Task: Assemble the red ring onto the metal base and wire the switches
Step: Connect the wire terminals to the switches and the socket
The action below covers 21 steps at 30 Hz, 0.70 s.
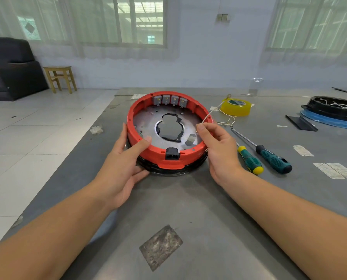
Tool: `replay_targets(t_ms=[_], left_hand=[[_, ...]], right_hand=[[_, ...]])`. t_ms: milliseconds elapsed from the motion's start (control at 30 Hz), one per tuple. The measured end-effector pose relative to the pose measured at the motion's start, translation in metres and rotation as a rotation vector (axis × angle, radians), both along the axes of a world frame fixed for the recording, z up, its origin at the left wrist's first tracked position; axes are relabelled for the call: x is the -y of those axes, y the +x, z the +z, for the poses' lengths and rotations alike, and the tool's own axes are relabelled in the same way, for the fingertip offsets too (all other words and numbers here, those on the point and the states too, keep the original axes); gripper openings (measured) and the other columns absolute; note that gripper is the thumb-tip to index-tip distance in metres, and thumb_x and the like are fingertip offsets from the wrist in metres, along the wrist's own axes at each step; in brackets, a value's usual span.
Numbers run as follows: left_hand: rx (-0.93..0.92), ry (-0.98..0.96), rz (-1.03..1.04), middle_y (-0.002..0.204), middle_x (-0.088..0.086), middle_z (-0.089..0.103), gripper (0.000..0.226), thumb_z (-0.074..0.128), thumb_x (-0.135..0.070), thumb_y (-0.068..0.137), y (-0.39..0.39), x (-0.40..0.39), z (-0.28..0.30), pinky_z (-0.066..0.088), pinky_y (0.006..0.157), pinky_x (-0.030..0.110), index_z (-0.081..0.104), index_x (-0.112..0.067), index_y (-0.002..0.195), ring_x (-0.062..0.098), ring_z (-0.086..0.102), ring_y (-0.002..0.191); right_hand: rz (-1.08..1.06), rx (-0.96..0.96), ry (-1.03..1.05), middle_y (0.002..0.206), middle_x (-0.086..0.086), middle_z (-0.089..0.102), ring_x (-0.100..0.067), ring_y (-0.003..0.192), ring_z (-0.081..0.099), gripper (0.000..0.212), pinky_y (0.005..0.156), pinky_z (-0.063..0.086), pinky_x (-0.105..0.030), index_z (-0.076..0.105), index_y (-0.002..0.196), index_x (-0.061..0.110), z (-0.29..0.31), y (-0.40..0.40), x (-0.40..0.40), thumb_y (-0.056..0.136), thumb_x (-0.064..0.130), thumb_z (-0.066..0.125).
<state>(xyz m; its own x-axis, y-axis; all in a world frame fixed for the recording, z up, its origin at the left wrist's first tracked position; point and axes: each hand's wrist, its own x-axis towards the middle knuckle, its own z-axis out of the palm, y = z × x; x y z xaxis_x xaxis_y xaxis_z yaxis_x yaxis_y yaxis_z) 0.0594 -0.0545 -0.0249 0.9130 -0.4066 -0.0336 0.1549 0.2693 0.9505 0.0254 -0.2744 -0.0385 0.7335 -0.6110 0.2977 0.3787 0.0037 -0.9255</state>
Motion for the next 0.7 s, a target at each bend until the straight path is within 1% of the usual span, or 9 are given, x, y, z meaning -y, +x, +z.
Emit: replay_targets(t_ms=[67, 133, 200, 267, 333, 400, 500, 600, 700], left_hand=[[-0.071, -0.038, -0.083, 0.131, -0.015, 0.068, 0.083, 0.080, -0.029, 0.091, 0.000, 0.000, 0.000, 0.058, 0.098, 0.057, 0.035, -0.077, 0.142, 0.036, 0.077, 0.104], [-0.103, -0.088, -0.109, 0.129, -0.011, 0.064, 0.088, 0.083, -0.025, 0.085, 0.001, 0.000, -0.003, 0.062, 0.086, 0.060, 0.038, -0.078, 0.138, 0.043, 0.076, 0.103], [-0.118, -0.140, -0.082, 0.126, -0.004, 0.066, 0.102, 0.086, -0.019, 0.076, 0.002, 0.001, -0.005, 0.063, 0.082, 0.060, 0.033, -0.074, 0.144, 0.044, 0.076, 0.103], [-0.185, -0.202, -0.032, 0.120, 0.007, 0.069, 0.118, 0.087, -0.011, 0.072, 0.005, 0.002, -0.006, 0.062, 0.084, 0.063, 0.022, -0.052, 0.161, 0.044, 0.076, 0.104], [-0.208, -0.240, -0.022, 0.122, 0.019, 0.074, 0.098, 0.086, -0.008, 0.073, 0.008, 0.001, -0.007, 0.063, 0.083, 0.060, 0.038, -0.015, 0.159, 0.042, 0.075, 0.107], [-0.205, -0.251, -0.038, 0.125, 0.020, 0.074, 0.074, 0.084, -0.008, 0.077, 0.012, -0.001, -0.009, 0.064, 0.082, 0.055, 0.053, -0.002, 0.144, 0.040, 0.074, 0.111], [-0.214, -0.291, -0.037, 0.123, 0.020, 0.075, 0.084, 0.086, -0.003, 0.075, 0.015, -0.001, -0.012, 0.064, 0.082, 0.057, 0.046, -0.017, 0.147, 0.042, 0.074, 0.110], [-0.212, -0.310, -0.074, 0.120, 0.020, 0.076, 0.091, 0.088, 0.001, 0.070, 0.015, 0.001, -0.014, 0.062, 0.081, 0.063, 0.043, -0.034, 0.141, 0.047, 0.074, 0.107], [-0.217, -0.287, -0.107, 0.125, 0.020, 0.074, 0.095, 0.090, -0.002, 0.069, 0.013, 0.002, -0.016, 0.061, 0.080, 0.064, 0.043, -0.044, 0.139, 0.052, 0.073, 0.105]], right_hand=[[-0.007, 0.034, -0.036, 0.088, 0.002, 0.068, -0.016, 0.083, 0.059, 0.004, 0.084, 0.051, -0.040, 0.080, 0.091, 0.030, 0.001, 0.000, 0.002, 0.088, 0.033, 0.078], [-0.013, 0.048, -0.072, 0.093, 0.004, 0.071, -0.015, 0.088, 0.062, 0.009, 0.089, 0.053, -0.041, 0.080, 0.091, 0.033, 0.003, 0.000, 0.003, 0.085, 0.039, 0.078], [-0.019, 0.061, -0.113, 0.102, 0.004, 0.074, -0.015, 0.097, 0.067, 0.011, 0.094, 0.054, -0.040, 0.080, 0.092, 0.036, 0.003, 0.000, 0.003, 0.084, 0.042, 0.077], [-0.027, 0.073, -0.151, 0.127, -0.009, 0.070, -0.027, 0.121, 0.064, 0.007, 0.106, 0.050, -0.047, 0.079, 0.093, 0.037, 0.003, 0.000, 0.002, 0.086, 0.039, 0.077], [-0.027, 0.065, -0.182, 0.140, -0.020, 0.060, -0.037, 0.132, 0.056, 0.006, 0.112, 0.044, -0.055, 0.079, 0.093, 0.037, 0.003, 0.000, 0.000, 0.090, 0.033, 0.076], [-0.027, 0.057, -0.197, 0.141, -0.020, 0.059, -0.038, 0.131, 0.056, 0.008, 0.110, 0.045, -0.056, 0.079, 0.093, 0.037, 0.003, 0.000, -0.002, 0.092, 0.030, 0.076], [-0.041, 0.051, -0.203, 0.128, -0.011, 0.068, -0.032, 0.121, 0.063, 0.009, 0.106, 0.050, -0.053, 0.079, 0.091, 0.036, 0.002, -0.002, -0.002, 0.093, 0.027, 0.075], [-0.058, 0.040, -0.188, 0.109, -0.001, 0.073, -0.027, 0.106, 0.068, 0.012, 0.098, 0.055, -0.053, 0.078, 0.088, 0.039, 0.003, -0.004, -0.002, 0.092, 0.027, 0.076], [-0.065, 0.026, -0.195, 0.103, 0.004, 0.074, -0.026, 0.102, 0.069, 0.008, 0.094, 0.057, -0.051, 0.078, 0.090, 0.036, 0.003, -0.006, 0.000, 0.092, 0.029, 0.076]])
